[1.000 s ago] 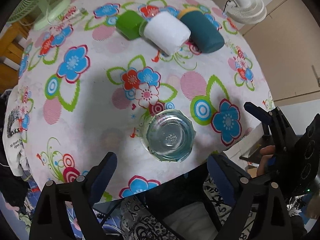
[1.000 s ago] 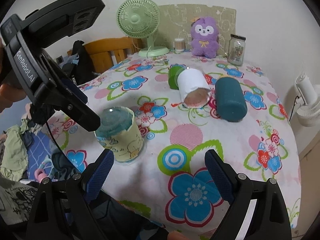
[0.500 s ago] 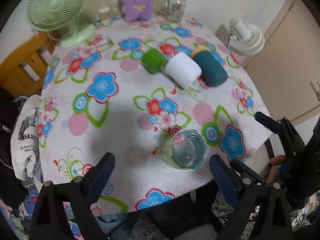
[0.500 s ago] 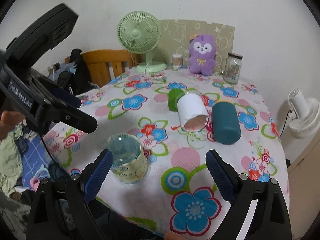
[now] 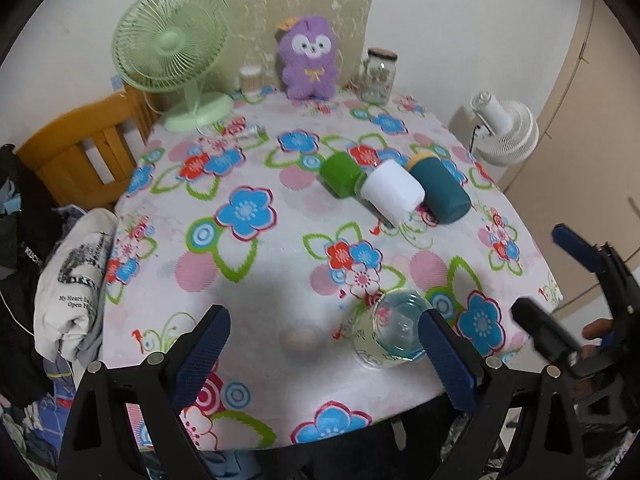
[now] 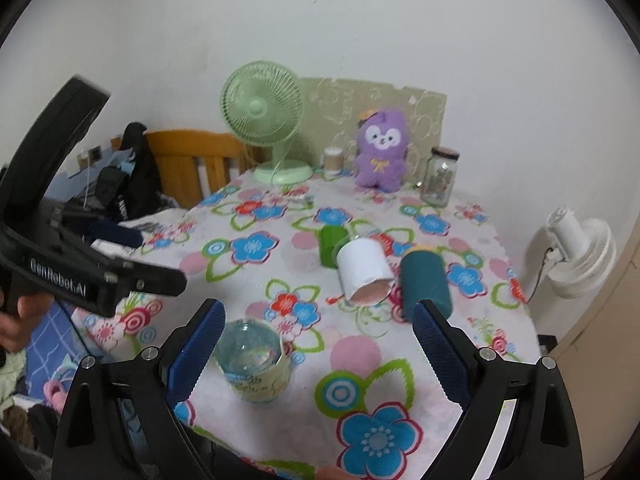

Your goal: Flip cup upside down

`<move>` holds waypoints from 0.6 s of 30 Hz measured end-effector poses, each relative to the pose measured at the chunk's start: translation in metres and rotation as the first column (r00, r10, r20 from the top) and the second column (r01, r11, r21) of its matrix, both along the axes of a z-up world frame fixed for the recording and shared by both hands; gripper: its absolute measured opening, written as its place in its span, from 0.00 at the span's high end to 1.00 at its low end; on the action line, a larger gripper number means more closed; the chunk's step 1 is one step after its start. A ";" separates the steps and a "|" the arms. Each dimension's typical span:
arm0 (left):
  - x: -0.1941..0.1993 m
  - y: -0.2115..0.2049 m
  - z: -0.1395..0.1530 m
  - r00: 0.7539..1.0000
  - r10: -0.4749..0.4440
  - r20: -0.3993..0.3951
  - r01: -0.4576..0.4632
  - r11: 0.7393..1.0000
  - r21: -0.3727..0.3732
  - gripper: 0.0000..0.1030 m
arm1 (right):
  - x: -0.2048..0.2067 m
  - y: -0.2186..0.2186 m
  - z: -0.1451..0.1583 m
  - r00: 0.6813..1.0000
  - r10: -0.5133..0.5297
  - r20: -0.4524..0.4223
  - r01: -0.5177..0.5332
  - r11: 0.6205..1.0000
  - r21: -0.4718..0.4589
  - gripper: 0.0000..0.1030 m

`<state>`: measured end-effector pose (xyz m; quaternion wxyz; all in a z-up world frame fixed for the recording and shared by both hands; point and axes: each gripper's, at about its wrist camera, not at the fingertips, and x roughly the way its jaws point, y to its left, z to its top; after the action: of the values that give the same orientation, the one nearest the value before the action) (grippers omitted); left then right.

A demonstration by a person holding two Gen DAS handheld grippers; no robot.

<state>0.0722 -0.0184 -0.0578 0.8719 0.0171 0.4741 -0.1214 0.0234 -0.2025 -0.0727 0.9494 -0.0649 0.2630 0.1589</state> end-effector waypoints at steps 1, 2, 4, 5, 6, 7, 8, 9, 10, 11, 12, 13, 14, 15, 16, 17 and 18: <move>-0.002 0.001 0.002 1.000 0.006 0.019 -0.006 1.000 -0.002 0.06 | -0.001 -0.001 0.004 1.000 -0.013 0.014 0.013 1.000 0.006 0.07; -0.004 0.001 0.004 0.999 0.012 0.040 -0.012 1.000 -0.006 0.06 | -0.002 -0.002 0.009 0.999 -0.024 0.028 0.024 1.000 0.013 0.07; -0.008 0.002 0.007 0.997 0.022 0.074 -0.021 1.000 -0.011 0.06 | -0.005 -0.003 0.016 0.998 -0.038 0.049 0.036 0.999 0.026 0.07; -0.009 0.002 0.009 0.995 0.027 0.091 -0.026 1.000 -0.015 0.05 | -0.006 -0.003 0.019 0.997 -0.043 0.059 0.041 0.999 0.032 0.07; -0.011 0.002 0.010 0.994 0.032 0.105 -0.030 0.999 -0.020 0.04 | -0.007 -0.003 0.023 0.996 -0.049 0.071 0.047 0.998 0.037 0.07; -0.013 0.003 0.012 0.991 0.039 0.125 -0.036 0.999 -0.025 0.04 | -0.008 -0.002 0.027 0.995 -0.056 0.083 0.053 0.998 0.040 0.07; -0.015 0.003 0.014 0.989 0.048 0.143 -0.044 0.999 -0.030 0.04 | -0.010 -0.002 0.031 0.993 -0.062 0.096 0.059 0.997 0.042 0.07; -0.017 0.003 0.015 0.986 0.056 0.159 -0.051 0.998 -0.036 0.04 | -0.011 -0.002 0.034 0.992 -0.065 0.106 0.061 0.997 0.045 0.07; -0.019 0.004 0.018 0.982 0.066 0.178 -0.058 0.997 -0.045 0.04 | -0.013 -0.002 0.037 0.991 -0.067 0.116 0.062 0.997 0.048 0.07; -0.020 0.004 0.019 0.978 0.074 0.194 -0.065 0.996 -0.052 0.03 | -0.014 -0.001 0.039 0.990 -0.070 0.123 0.064 0.997 0.049 0.07; -0.022 0.004 0.022 0.973 0.085 0.215 -0.073 0.996 -0.060 0.03 | -0.016 -0.001 0.042 0.988 -0.074 0.133 0.068 0.996 0.051 0.07; -0.024 0.005 0.024 0.966 0.093 0.240 -0.080 0.995 -0.063 0.03 | -0.017 -0.001 0.044 0.987 -0.078 0.141 0.071 0.996 0.053 0.07; -0.026 0.005 0.026 0.959 0.107 0.263 -0.094 0.994 -0.064 0.02 | -0.018 0.000 0.046 0.985 -0.081 0.149 0.073 0.996 0.056 0.07; -0.028 0.006 0.028 0.952 0.121 0.282 -0.107 0.992 -0.066 0.01 | -0.019 0.000 0.049 0.984 -0.085 0.159 0.076 0.995 0.062 0.07; -0.030 0.007 0.030 0.945 0.133 0.300 -0.117 0.991 -0.071 0.00 | -0.019 0.001 0.050 0.982 -0.089 0.164 0.079 0.995 0.065 0.07; -0.032 0.007 0.031 0.938 0.144 0.315 -0.126 0.989 -0.076 0.00 | -0.020 0.001 0.053 0.981 -0.094 0.172 0.083 0.994 0.069 0.07; -0.033 0.008 0.032 0.933 0.150 0.326 -0.131 0.988 -0.080 0.00 | -0.021 0.002 0.054 0.979 -0.098 0.178 0.086 0.994 0.072 0.07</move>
<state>0.0390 -0.0106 -0.0259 0.9456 -0.0217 0.3175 -0.0676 0.0024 -0.2008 -0.0183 0.9773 -0.0367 0.1731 0.1165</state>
